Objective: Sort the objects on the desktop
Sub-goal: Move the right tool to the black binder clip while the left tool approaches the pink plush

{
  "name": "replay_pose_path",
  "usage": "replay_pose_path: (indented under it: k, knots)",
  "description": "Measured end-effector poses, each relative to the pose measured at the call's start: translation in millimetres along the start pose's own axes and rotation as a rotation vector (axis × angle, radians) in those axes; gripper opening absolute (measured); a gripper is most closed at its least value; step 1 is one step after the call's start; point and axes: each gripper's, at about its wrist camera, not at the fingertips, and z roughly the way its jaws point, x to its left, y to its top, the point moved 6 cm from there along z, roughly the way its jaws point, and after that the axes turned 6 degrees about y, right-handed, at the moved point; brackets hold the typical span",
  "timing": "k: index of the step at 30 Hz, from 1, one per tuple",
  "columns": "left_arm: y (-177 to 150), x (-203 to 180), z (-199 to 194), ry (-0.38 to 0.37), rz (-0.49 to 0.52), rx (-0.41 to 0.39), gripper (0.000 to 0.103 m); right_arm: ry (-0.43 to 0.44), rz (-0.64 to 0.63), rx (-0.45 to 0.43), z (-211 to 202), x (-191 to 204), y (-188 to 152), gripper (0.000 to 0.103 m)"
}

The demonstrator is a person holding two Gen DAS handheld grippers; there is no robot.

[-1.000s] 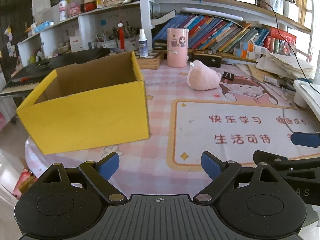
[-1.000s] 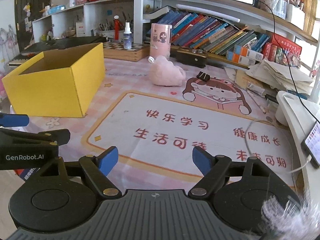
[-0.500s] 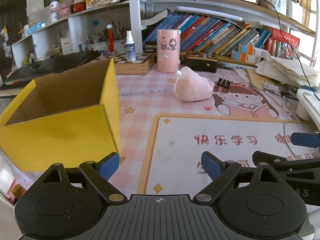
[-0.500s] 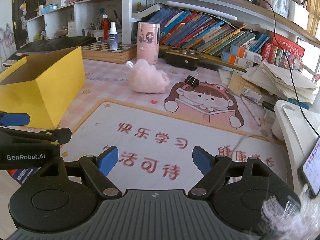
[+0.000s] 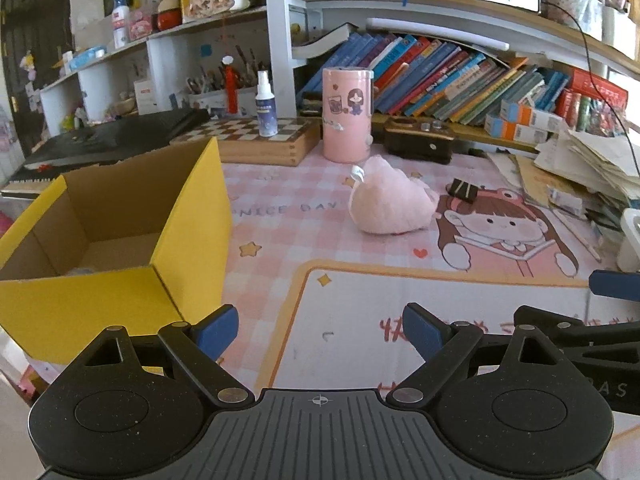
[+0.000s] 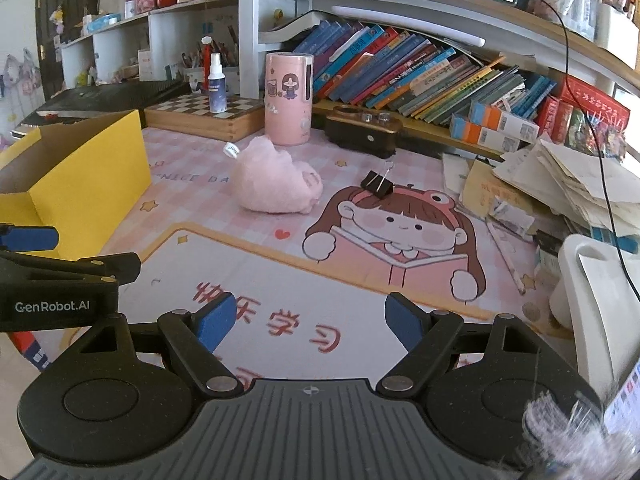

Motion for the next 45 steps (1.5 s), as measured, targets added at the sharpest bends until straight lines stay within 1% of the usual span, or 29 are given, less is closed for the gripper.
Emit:
replay_pose_path:
  k: [8,13,18,23,31,38,45]
  knots:
    - [8,-4,9,0.076,-0.038,0.012,0.091,0.058,-0.015,0.005,15,-16,11,0.082]
    - [11,-8,12,0.109,-0.038,0.014,0.091,0.095,-0.025,0.004,27,-23,17,0.082]
    - [15,-14,19,0.126,-0.041,0.023,0.091,0.106,-0.008,0.001,36,-35,25,0.082]
    - [23,-25,28,0.124,-0.029,0.025,0.091,0.098,0.015,-0.006,45,-53,32,0.082]
    - [37,-49,50,0.088,-0.015,0.033,0.091,0.061,0.053,-0.019,60,-86,46,0.082]
    - [47,-68,75,0.064,-0.001,0.049,0.091,0.035,0.086,-0.031,85,-114,65,0.082]
    - [62,-73,100,0.055,-0.028,0.056,0.091,0.049,0.094,-0.036,113,-126,83,0.080]
